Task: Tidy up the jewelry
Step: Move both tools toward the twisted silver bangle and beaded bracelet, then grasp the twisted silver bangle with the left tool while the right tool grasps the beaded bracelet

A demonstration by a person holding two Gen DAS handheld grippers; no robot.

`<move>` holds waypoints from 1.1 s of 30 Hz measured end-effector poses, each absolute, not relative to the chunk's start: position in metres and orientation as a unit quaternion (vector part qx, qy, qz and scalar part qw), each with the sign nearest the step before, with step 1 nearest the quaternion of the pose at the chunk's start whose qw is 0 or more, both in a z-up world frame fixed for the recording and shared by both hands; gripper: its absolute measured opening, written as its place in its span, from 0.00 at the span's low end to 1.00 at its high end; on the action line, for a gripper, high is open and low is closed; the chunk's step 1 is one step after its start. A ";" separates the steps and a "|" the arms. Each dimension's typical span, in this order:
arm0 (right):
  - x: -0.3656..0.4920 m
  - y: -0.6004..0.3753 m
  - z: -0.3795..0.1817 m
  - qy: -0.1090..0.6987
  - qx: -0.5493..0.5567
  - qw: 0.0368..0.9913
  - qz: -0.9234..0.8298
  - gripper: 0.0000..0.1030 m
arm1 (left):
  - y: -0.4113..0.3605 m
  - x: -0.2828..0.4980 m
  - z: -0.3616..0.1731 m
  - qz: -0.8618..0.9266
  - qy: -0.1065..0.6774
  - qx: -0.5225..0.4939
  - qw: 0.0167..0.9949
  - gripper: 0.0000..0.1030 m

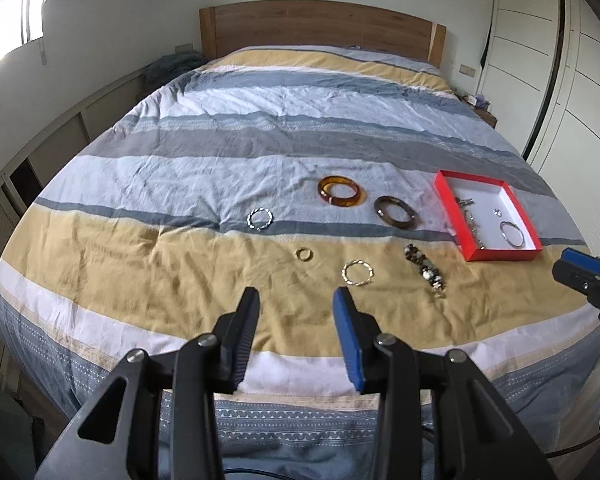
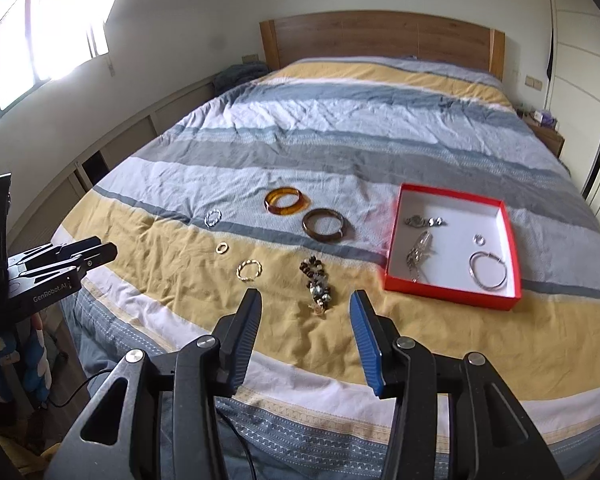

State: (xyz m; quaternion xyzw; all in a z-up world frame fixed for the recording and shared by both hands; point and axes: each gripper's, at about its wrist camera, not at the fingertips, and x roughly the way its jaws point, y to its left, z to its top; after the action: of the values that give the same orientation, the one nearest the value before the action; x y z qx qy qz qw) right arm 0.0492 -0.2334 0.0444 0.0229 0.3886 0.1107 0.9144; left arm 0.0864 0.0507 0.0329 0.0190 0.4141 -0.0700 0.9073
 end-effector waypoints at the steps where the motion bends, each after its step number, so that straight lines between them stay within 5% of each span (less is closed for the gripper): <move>1: 0.055 -0.234 0.037 0.395 0.024 0.912 0.111 0.44 | 0.053 0.091 0.025 -0.070 0.423 0.016 0.903 0.36; 18: 0.171 -0.222 -0.091 0.496 0.018 0.857 0.140 0.49 | -0.013 0.186 -0.085 -0.201 0.527 -0.001 0.826 0.36; 30: 0.214 -0.213 -0.127 0.511 -0.002 0.846 0.153 0.49 | -0.039 0.228 -0.119 -0.225 0.539 0.038 0.811 0.35; 33: 0.214 -0.211 -0.129 0.513 -0.007 0.844 0.159 0.37 | -0.036 0.228 -0.119 -0.234 0.535 0.033 0.811 0.34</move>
State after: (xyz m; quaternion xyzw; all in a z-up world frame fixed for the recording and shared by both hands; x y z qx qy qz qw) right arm 0.2136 -0.2107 -0.1285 -0.0073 0.5126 0.1586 0.8438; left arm 0.2281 -0.0355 -0.1193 0.0326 0.5346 -0.2341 0.8114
